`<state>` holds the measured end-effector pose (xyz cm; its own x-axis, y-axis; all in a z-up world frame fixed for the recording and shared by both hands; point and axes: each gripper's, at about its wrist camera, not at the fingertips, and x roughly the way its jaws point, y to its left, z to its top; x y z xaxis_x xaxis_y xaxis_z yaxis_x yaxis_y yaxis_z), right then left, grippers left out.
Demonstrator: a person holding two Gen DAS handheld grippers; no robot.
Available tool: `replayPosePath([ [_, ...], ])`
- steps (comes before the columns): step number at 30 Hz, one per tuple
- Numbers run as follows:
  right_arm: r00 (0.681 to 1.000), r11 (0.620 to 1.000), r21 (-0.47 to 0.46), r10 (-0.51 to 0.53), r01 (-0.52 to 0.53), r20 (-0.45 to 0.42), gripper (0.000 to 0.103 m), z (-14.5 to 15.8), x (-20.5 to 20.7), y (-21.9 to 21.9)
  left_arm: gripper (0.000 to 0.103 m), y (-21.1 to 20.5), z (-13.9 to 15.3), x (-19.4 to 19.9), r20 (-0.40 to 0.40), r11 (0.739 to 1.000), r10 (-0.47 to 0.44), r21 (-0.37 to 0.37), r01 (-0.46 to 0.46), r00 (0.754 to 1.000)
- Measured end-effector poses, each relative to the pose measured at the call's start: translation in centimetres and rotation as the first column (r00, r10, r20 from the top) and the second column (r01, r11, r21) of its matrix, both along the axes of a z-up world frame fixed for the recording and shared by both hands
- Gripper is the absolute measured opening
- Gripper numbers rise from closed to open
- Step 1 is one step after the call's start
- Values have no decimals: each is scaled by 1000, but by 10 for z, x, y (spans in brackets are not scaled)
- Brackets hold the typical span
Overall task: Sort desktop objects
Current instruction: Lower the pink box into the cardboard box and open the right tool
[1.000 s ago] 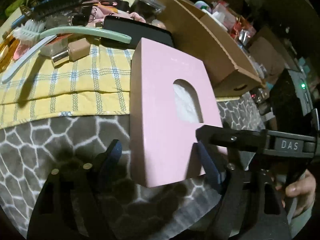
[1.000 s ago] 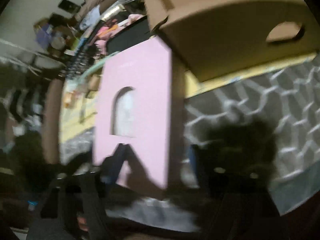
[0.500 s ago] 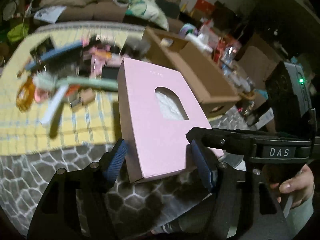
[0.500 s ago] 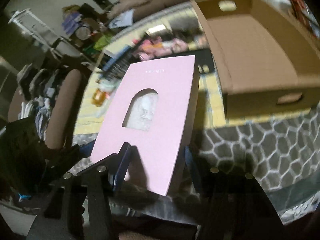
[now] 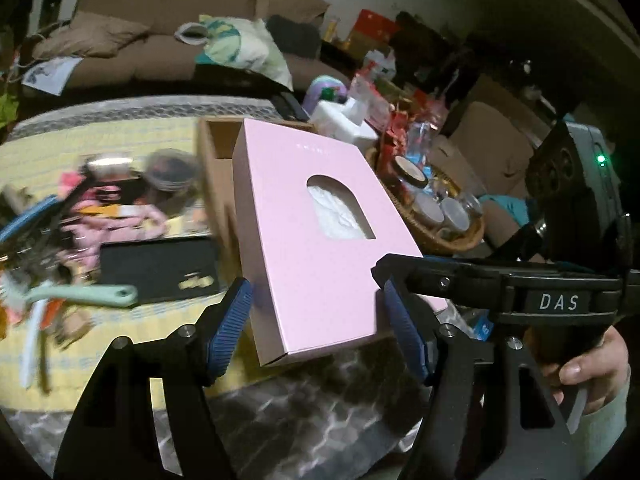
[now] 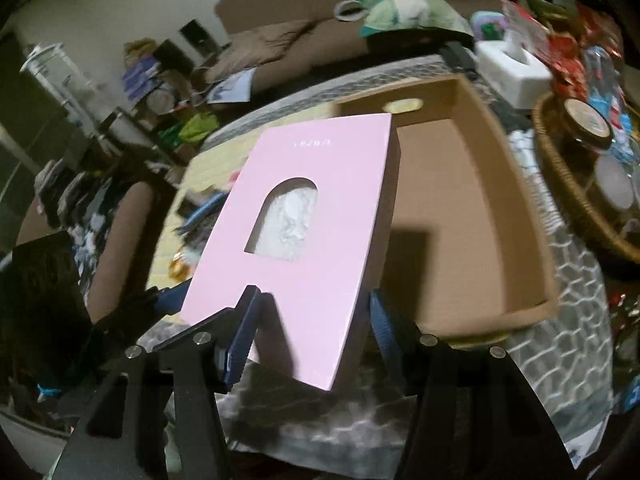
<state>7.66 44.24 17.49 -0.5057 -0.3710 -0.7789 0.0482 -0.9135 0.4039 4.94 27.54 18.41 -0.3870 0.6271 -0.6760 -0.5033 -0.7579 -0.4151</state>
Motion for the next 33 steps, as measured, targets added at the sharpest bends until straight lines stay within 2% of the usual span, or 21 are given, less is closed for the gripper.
replayPosePath([
  [6,996,997,56,-57,54,62,58,-27,-40,67,65,63,-39,-36,107,1000,-15,-1,15,994],
  [11,990,987,151,-75,56,120,57,-57,-69,97,65,103,-81,-60,240,998,-36,-45,48,970],
  [17,993,987,134,-99,90,58,57,-56,-59,119,67,113,-101,-58,268,992,-50,-97,78,962],
  [20,987,972,186,-156,148,30,57,-53,-53,134,67,114,-106,-66,288,992,-28,-111,62,957],
  [22,981,954,242,-190,176,36,57,-56,-54,141,68,118,-109,-69,300,988,-11,-145,57,954],
  [25,974,963,196,-207,186,94,57,-72,-57,151,68,121,-116,-73,341,983,20,-180,45,940],
  [28,966,976,91,-211,198,152,55,-89,-55,155,73,126,-125,-77,418,989,14,-140,49,908],
  [29,966,979,38,-201,198,165,55,-93,-54,155,74,128,-128,-77,426,990,8,-129,52,905],
  [31,964,977,26,-214,213,159,55,-94,-51,153,76,134,-131,-74,423,990,-1,-129,62,906],
  [33,966,978,24,-210,209,153,55,-92,-49,152,84,139,-131,-70,405,990,-2,-131,61,914],
])
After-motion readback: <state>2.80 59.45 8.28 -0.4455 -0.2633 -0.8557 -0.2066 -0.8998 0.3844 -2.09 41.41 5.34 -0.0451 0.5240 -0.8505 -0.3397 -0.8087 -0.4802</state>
